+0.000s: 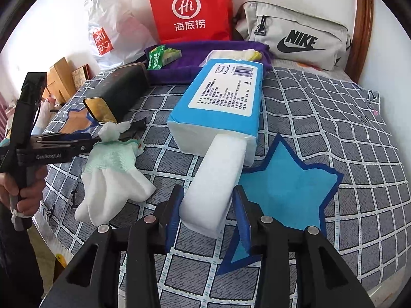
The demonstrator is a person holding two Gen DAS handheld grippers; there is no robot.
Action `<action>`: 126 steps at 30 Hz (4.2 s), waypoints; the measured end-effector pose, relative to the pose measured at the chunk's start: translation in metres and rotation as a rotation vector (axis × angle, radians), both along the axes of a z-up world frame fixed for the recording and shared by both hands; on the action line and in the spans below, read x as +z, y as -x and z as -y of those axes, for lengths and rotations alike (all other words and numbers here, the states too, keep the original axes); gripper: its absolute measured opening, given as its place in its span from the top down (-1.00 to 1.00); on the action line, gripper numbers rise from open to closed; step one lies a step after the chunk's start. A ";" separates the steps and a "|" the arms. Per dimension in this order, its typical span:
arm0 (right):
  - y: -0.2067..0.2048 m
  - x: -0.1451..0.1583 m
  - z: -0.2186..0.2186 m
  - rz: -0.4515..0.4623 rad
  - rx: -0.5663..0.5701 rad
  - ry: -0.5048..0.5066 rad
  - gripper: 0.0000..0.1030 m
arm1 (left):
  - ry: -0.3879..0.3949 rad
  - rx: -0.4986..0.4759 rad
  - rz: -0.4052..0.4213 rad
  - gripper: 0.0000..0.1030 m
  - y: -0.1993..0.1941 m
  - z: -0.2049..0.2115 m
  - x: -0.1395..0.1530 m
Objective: Organize soft objects
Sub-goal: 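Grasp the white foam sponge with the right tool while the left tool grasps the black strap, then carry the sponge and black strap with both tools toward the purple towel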
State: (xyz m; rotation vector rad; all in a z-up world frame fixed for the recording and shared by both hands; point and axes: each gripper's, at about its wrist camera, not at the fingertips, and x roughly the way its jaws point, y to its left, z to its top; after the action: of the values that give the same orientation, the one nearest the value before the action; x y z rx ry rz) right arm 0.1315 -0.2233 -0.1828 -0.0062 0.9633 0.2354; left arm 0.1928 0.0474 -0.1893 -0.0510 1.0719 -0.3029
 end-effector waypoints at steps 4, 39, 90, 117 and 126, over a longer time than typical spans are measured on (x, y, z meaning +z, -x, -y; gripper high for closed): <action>-0.002 -0.004 0.002 -0.017 -0.005 -0.018 0.13 | -0.027 -0.046 0.023 -0.18 -0.005 0.011 0.002; -0.001 -0.002 0.002 0.026 -0.029 0.019 0.35 | -0.043 -0.061 0.068 0.62 0.029 0.017 0.020; -0.065 0.095 0.006 0.135 0.015 -0.026 0.31 | 0.067 0.175 0.173 0.62 0.002 -0.018 0.118; -0.225 0.100 -0.011 0.204 0.063 0.017 0.31 | 0.055 0.161 0.143 0.62 -0.125 0.000 0.106; -0.273 0.082 -0.013 0.207 0.046 0.076 0.31 | 0.053 0.134 0.112 0.62 -0.165 0.005 0.090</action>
State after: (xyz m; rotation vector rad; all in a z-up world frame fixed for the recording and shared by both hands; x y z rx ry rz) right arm 0.4048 -0.2103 -0.1007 -0.1202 0.7656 0.2358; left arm 0.3578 0.0421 -0.0988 -0.1506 0.9441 -0.2108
